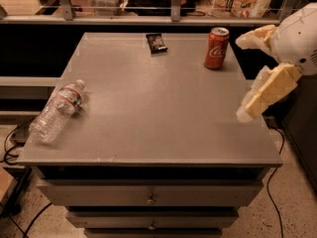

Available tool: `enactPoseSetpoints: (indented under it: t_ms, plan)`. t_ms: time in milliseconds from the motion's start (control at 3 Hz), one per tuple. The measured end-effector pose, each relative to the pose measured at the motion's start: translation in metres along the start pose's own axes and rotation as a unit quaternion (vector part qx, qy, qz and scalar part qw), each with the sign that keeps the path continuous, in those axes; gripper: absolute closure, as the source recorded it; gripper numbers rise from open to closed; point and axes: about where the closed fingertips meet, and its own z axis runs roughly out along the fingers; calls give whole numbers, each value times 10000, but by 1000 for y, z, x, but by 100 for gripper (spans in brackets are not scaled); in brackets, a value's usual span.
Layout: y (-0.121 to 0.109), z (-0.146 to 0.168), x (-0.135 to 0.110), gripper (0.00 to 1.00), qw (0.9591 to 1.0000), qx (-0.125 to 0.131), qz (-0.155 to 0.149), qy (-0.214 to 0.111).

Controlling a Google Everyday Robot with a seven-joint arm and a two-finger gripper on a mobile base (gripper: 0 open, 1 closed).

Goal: Move rxbar chocolate near water bottle

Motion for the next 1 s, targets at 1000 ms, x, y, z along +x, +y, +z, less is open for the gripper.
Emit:
enactPoseSetpoints:
  t_ms: [1000]
  plan:
    - [-14, 52, -51, 0, 9901, -307, 526, -1261]
